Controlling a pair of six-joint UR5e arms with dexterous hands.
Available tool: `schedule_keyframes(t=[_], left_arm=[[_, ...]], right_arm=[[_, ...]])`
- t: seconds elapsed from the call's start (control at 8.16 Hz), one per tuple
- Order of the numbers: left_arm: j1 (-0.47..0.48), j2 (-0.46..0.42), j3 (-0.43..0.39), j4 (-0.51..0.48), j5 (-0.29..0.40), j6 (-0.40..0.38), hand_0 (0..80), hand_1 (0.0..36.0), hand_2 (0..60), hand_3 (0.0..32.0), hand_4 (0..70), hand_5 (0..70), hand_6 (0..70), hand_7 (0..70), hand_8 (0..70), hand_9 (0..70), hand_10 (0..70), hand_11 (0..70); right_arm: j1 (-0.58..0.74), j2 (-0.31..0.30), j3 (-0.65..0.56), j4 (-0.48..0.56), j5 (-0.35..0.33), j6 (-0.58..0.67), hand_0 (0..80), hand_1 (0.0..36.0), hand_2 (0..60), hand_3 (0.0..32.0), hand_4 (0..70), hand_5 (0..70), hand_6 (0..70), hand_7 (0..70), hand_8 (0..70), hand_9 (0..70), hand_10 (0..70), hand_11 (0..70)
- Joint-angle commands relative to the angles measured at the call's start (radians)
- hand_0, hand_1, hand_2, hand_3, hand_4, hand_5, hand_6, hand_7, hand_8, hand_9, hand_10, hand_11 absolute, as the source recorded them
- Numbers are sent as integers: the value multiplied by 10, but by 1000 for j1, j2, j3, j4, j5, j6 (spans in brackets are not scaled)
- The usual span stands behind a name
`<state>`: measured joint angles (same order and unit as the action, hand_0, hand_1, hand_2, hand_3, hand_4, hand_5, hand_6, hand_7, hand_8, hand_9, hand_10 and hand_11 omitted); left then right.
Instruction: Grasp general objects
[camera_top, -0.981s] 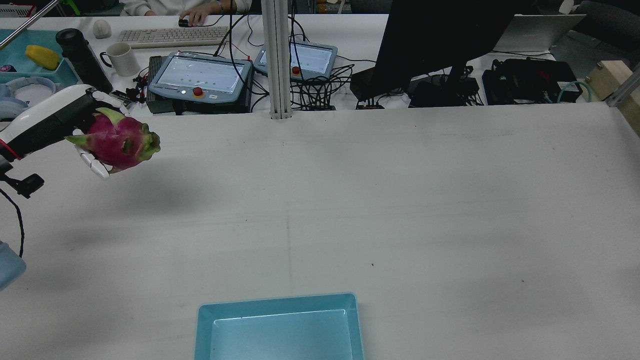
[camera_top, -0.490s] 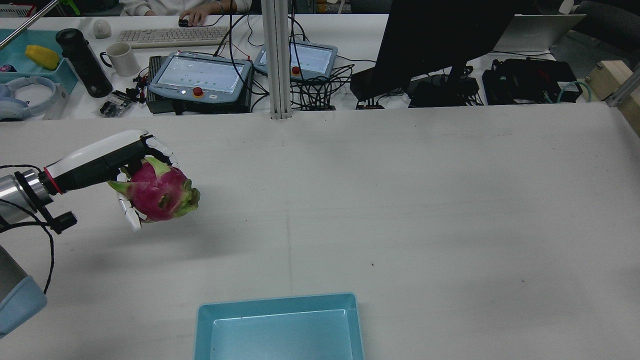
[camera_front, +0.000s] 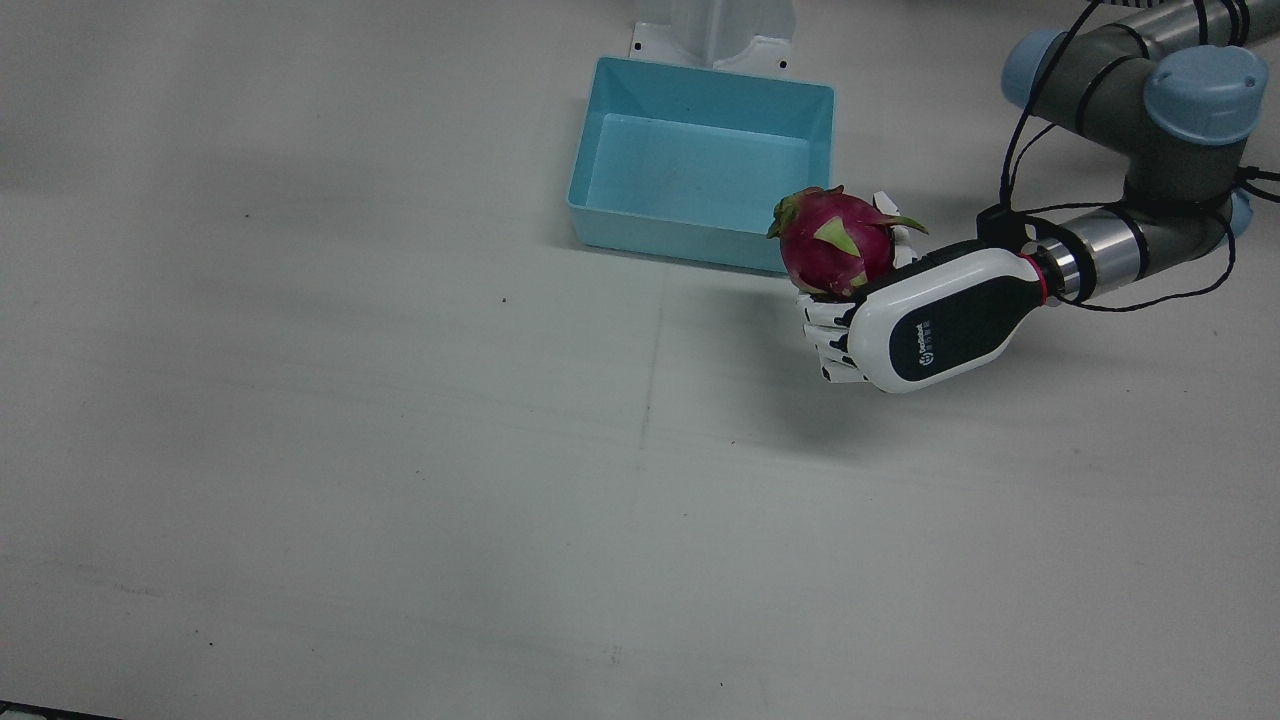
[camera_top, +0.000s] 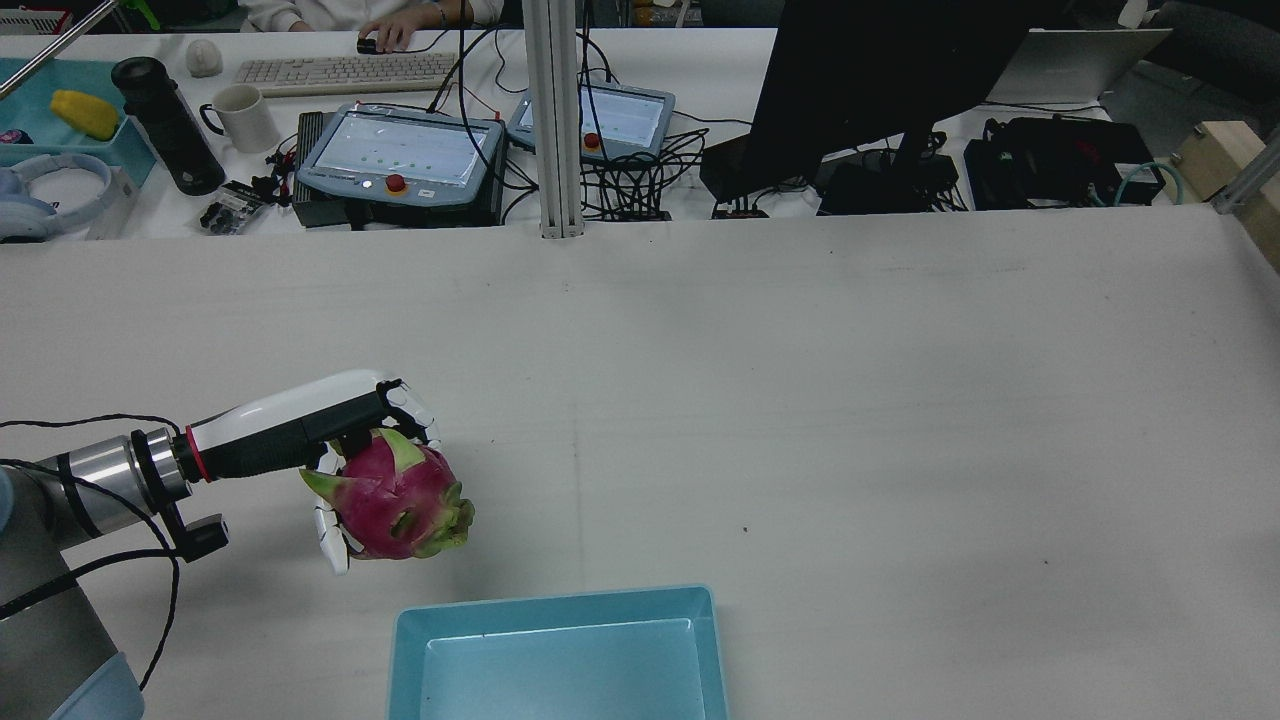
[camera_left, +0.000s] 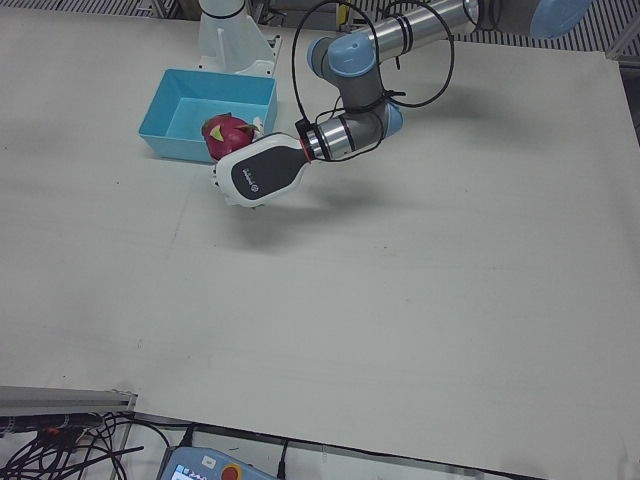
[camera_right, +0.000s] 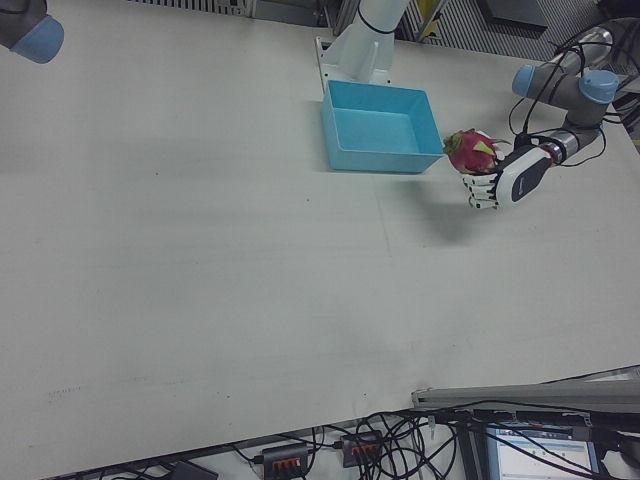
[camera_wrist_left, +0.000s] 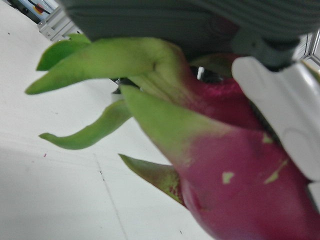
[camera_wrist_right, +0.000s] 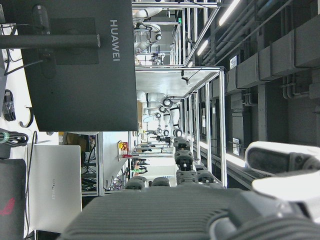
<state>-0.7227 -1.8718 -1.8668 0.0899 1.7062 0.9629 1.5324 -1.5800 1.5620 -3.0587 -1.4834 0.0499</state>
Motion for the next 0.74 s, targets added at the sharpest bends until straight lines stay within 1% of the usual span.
schedule_keyframes(t=[0.0,0.25,0.49,0.61], left_arm=[[20,5,-15,-36,1,2,612,255,600,0,655,700,700,700,700,700,700,700],[29,34,-69,-64,0,0,611,259,600,0,647,700,700,700,700,700,700,700],[34,39,-69,-85,-2,-1,603,262,600,0,639,700,700,700,700,700,700,700],[37,58,-80,-105,-2,-1,607,262,600,0,644,700,700,700,700,700,700,700]], right_arm=[[0,0,0,0,0,-1,0,0,0,0,0,0,0,0,0,0,0,0],[0,0,0,0,0,-1,0,0,0,0,0,0,0,0,0,0,0,0],[0,0,0,0,0,-1,0,0,0,0,0,0,0,0,0,0,0,0],[0,0,0,0,0,-1,0,0,0,0,0,0,0,0,0,0,0,0]])
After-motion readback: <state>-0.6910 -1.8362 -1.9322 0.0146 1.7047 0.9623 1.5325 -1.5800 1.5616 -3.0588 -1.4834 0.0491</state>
